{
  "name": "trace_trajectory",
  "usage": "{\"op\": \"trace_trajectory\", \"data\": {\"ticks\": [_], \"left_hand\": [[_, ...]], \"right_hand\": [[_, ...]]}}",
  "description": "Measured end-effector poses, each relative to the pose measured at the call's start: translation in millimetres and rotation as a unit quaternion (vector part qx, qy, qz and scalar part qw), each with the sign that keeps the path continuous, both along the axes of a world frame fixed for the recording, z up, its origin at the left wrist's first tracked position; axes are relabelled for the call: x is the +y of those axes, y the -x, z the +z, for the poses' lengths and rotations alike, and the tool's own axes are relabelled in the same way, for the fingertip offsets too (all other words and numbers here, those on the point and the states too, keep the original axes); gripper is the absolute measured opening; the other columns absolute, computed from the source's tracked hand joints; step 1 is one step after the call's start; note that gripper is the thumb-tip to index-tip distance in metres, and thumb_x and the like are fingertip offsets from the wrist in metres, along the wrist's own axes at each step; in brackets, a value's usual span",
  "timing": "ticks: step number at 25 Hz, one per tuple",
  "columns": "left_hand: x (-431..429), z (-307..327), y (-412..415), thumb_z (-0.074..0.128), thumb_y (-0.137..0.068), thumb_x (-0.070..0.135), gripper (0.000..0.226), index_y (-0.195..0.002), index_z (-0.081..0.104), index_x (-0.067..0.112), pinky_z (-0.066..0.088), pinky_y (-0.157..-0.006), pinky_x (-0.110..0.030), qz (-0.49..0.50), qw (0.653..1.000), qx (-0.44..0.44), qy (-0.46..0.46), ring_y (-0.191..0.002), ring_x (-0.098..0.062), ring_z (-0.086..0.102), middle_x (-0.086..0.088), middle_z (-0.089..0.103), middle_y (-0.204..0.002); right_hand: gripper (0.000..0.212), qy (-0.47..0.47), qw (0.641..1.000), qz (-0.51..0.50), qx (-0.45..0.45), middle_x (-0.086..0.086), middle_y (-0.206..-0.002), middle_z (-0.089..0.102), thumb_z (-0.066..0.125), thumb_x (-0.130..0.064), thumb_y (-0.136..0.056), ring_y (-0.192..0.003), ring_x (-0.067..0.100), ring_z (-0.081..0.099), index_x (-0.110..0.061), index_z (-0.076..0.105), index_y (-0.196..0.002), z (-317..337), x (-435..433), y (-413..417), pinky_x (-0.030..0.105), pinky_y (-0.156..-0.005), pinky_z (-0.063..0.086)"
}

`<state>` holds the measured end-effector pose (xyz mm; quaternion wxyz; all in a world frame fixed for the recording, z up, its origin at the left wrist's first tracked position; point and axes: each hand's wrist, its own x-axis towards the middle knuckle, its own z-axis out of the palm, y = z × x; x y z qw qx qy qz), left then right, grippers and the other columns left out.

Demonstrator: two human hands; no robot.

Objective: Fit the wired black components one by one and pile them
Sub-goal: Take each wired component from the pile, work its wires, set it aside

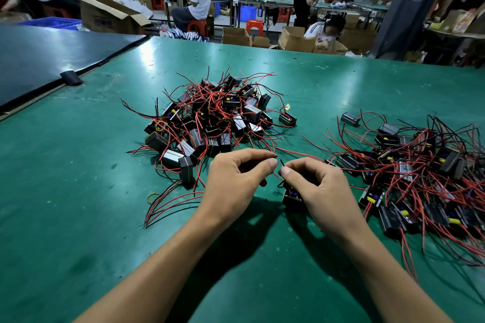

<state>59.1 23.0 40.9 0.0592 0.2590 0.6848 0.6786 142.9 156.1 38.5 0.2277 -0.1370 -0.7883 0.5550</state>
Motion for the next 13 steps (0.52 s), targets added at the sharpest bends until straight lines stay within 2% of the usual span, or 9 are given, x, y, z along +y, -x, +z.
{"op": "trace_trajectory", "data": {"ticks": [6,9,13], "left_hand": [[-0.7,0.9,-1.5,0.073,-0.084,0.007,0.008,-0.086,0.078,0.013,0.051,-0.062,-0.02,-0.001,1.0,0.02,0.023,-0.06,-0.005,0.059,0.0,0.074,-0.073],[-2.9,1.2,-0.5,0.073,-0.084,0.008,0.008,-0.086,0.078,0.012,0.051,-0.064,-0.022,-0.007,0.999,0.035,0.04,-0.062,-0.005,0.059,-0.002,0.074,-0.075],[-3.8,0.3,0.5,0.074,-0.084,0.01,0.004,-0.085,0.078,0.012,0.049,-0.062,-0.017,-0.015,0.998,0.043,0.048,-0.061,-0.002,0.057,0.001,0.073,-0.072]], "right_hand": [[0.014,-0.034,0.999,0.014,0.011,0.001,-0.069,0.069,0.071,-0.016,-0.09,-0.062,0.005,0.058,-0.019,0.073,-0.076,-0.5,2.4,0.4,0.017,-0.058,0.048],[0.018,-0.031,0.999,0.016,0.007,-0.004,-0.063,0.065,0.072,-0.016,-0.089,-0.058,0.004,0.054,-0.019,0.071,-0.072,0.2,5.1,0.0,0.016,-0.056,0.045],[0.018,-0.03,0.999,0.029,0.003,-0.01,-0.061,0.064,0.071,-0.014,-0.089,-0.057,0.001,0.053,-0.017,0.071,-0.071,1.3,6.9,-0.5,0.014,-0.055,0.043]]}}
